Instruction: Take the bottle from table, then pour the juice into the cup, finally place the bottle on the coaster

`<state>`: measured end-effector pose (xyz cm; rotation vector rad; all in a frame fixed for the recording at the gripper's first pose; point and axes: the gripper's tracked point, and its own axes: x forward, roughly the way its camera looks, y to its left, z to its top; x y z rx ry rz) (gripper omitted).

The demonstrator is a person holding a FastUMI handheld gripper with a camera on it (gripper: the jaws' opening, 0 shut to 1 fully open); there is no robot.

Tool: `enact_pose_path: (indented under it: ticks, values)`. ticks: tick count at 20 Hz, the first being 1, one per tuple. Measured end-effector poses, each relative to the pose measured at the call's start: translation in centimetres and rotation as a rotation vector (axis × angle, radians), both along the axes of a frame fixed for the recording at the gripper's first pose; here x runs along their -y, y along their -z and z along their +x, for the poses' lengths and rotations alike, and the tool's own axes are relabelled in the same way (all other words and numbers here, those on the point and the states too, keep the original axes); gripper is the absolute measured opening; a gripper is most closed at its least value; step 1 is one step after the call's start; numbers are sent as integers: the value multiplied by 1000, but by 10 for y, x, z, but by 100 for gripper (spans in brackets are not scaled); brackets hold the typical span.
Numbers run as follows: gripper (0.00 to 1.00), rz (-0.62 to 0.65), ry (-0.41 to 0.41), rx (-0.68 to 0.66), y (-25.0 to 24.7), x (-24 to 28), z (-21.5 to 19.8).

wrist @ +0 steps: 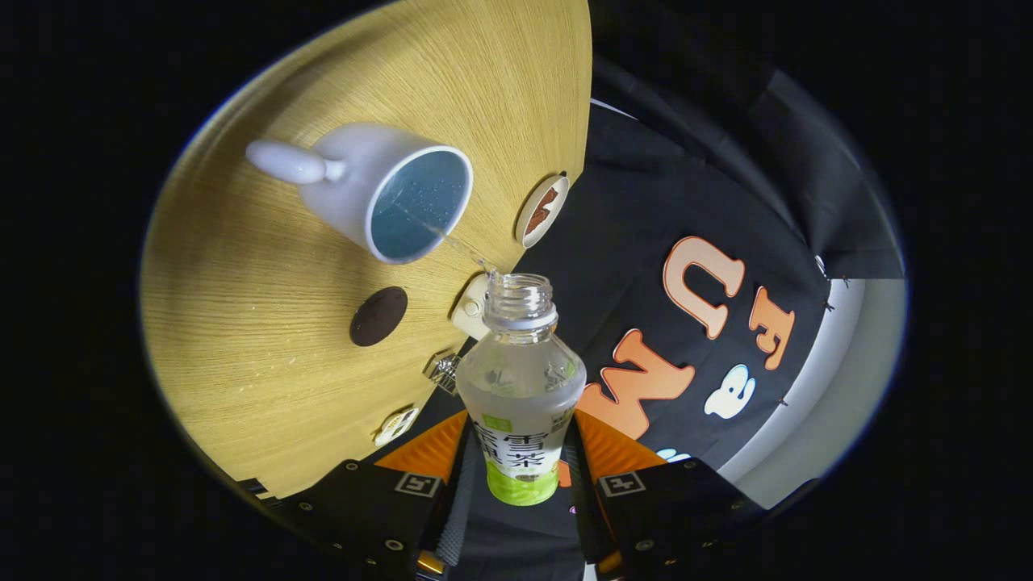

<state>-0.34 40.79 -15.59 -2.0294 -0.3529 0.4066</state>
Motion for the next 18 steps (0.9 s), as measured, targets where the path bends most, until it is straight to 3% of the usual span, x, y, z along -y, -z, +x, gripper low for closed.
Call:
enact_pose_path:
  ticks: [9,18]
  values:
    - [56,132,28,-100,18,8,4]
    - [57,614,125,-303,4,32,11]
